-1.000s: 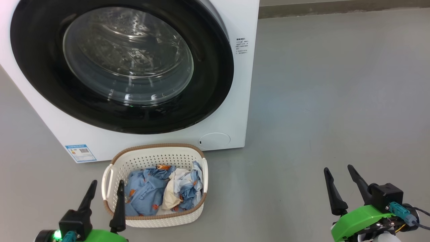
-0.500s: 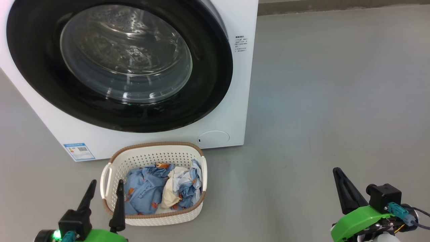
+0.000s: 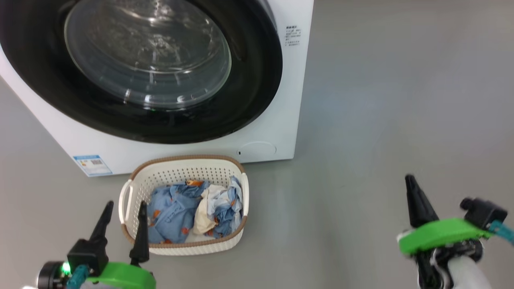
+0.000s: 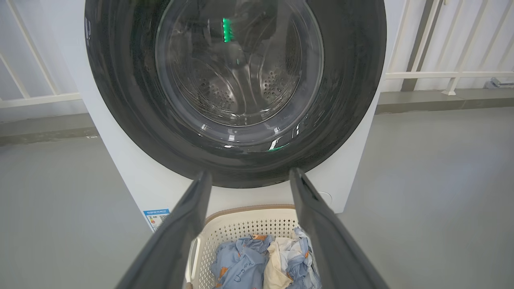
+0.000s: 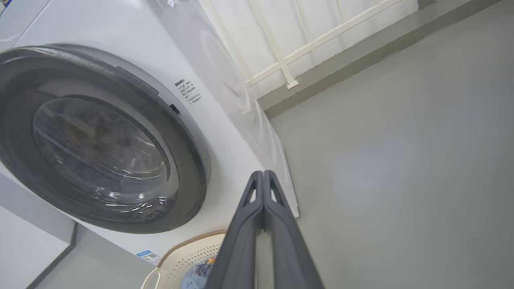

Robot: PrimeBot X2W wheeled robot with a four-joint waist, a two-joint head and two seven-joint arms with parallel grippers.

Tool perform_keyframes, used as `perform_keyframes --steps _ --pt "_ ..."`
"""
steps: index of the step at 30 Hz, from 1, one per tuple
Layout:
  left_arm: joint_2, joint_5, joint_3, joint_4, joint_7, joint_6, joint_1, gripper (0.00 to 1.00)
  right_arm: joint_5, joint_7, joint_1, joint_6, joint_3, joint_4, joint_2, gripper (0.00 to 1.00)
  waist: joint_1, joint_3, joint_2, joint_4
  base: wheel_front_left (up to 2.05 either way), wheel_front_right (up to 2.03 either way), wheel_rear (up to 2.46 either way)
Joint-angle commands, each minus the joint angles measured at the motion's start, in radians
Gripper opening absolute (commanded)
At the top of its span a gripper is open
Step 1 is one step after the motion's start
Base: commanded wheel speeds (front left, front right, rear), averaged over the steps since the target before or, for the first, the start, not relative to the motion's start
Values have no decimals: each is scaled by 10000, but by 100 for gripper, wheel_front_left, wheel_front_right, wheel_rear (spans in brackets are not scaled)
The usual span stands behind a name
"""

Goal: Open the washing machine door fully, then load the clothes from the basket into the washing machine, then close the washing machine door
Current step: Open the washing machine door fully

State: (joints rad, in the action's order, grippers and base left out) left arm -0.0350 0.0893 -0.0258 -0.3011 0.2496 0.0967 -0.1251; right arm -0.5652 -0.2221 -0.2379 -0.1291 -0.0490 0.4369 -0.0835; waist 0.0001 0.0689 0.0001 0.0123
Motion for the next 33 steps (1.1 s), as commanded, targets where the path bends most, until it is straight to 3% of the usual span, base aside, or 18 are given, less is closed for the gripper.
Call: perform_keyframes --steps 1,7,12,19,33 --pt "-153 24 269 337 122 -86 -522 100 -1084 278 -678 -16 246 -179 -38 0 0 344 -1 128 0 0 0" --pt "-153 160 162 644 122 -147 -969 100 -4895 1839 -1965 -16 -284 206 -89 0 0 1193 -1 336 0 0 0" --pt "-153 254 19 847 122 -207 -1396 100 -6892 3008 -3184 -16 -838 794 -131 0 0 1908 -1 581 0 0 0" --pt "-153 434 -154 1050 122 -328 -1935 100 -8382 4191 -4846 -16 -1216 1558 -211 0 0 2757 -1 873 0 0 0" --pt "-153 659 -562 1340 122 -416 -2858 100 -9643 6402 -8419 -16 -1082 3084 -246 0 0 4181 -1 1280 0 0 0"
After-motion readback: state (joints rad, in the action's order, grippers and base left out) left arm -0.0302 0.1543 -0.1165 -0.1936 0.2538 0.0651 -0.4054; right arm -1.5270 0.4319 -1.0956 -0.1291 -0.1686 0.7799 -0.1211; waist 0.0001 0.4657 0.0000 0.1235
